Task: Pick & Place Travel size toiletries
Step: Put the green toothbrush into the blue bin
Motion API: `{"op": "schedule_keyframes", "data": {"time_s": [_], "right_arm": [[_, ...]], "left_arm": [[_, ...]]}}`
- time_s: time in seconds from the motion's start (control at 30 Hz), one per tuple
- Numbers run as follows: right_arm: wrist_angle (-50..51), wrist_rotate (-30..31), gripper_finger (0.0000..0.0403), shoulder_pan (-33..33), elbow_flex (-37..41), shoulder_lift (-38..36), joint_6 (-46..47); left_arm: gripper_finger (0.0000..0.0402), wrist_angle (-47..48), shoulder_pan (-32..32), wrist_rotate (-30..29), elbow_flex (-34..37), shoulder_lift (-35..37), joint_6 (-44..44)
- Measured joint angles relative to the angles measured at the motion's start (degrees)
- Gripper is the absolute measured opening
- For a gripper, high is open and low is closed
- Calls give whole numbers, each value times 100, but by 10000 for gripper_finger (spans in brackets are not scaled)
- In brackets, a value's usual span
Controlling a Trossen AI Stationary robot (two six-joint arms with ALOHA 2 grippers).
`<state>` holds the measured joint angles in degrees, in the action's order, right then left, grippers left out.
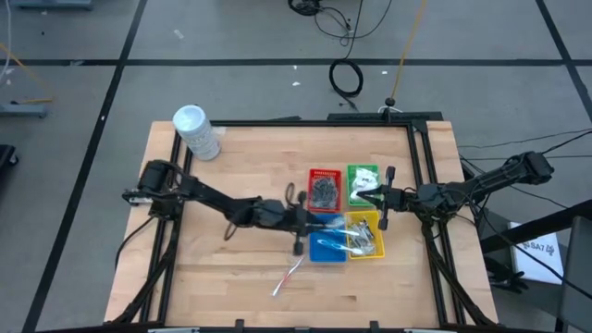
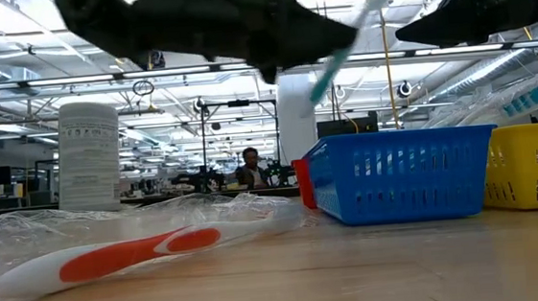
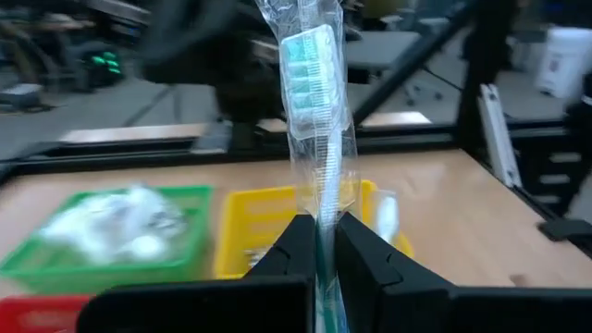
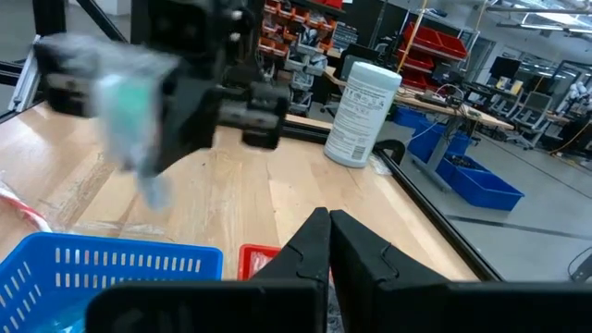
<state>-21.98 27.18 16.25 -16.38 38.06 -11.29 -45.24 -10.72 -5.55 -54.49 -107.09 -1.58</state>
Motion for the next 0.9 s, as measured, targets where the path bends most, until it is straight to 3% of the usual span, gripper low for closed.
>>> {"op": "schedule_keyframes", "data": {"time_s": [0.3,0.53,0.63,0.77,0.9], "right_arm": [[59,-15,0,-126,2,-1,108],[85,-17,0,-129,2,-2,120],[86,-17,0,-129,2,-2,120],[85,-17,0,-129,2,-1,120],[85,-17,0,-129,2,-1,120]], "left_arm": [[22,729,38,665,-1123,-778,-153],[37,919,103,657,-1177,-818,-69],[42,990,109,399,-1177,-818,191],[76,1205,109,202,-1177,-815,234],[136,1173,116,202,-1177,-815,332]]}}
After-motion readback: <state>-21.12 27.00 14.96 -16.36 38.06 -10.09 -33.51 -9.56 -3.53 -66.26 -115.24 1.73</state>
